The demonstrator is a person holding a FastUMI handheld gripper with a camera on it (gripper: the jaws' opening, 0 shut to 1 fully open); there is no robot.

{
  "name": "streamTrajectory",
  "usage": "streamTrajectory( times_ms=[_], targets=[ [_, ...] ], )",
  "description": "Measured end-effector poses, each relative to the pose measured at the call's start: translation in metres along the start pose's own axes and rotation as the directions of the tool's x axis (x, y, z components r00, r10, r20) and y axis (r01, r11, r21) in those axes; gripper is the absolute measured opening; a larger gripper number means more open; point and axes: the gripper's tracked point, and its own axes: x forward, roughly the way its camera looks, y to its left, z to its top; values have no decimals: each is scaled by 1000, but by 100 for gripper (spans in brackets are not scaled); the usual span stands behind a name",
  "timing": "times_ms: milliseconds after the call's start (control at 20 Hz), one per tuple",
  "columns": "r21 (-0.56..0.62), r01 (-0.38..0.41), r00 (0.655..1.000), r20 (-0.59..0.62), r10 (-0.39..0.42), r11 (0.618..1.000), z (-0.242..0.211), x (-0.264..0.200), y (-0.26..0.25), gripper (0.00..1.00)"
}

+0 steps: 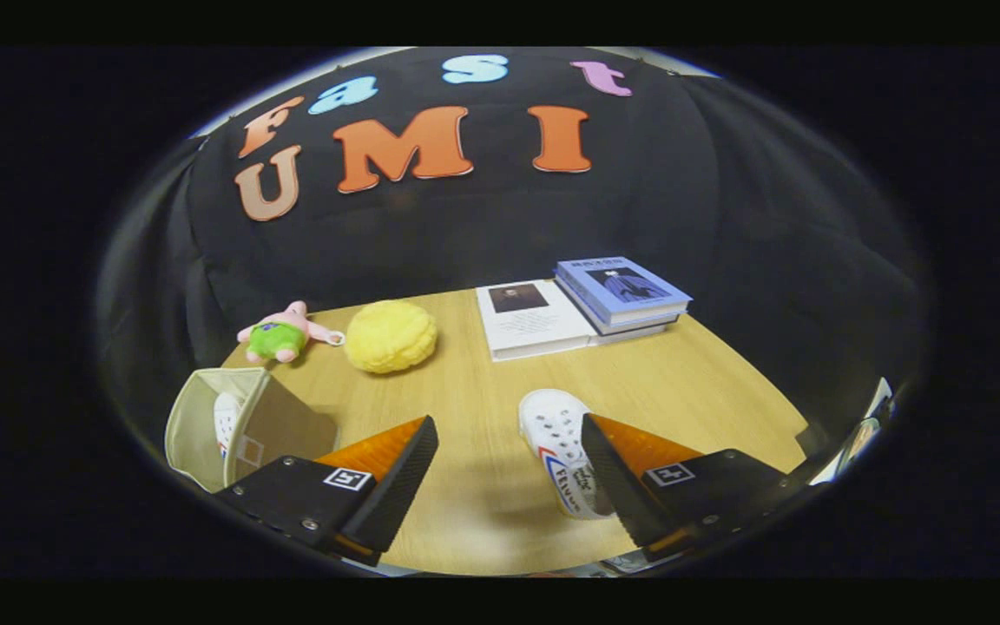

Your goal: Open the storage box then place both shoes into the box .Put the left shoe in first, then the right shoe, with the right side of both shoes facing outward in a uniform manner.

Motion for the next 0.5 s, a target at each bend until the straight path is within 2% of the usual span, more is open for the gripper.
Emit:
streamTrajectory(
  times_ms=[350, 500],
  targets=[
    [11, 76, 995, -59, -75, 997, -26, 24, -67, 99],
    [5, 81, 993, -91, -80, 997, -40, 31, -83, 99]
  ],
)
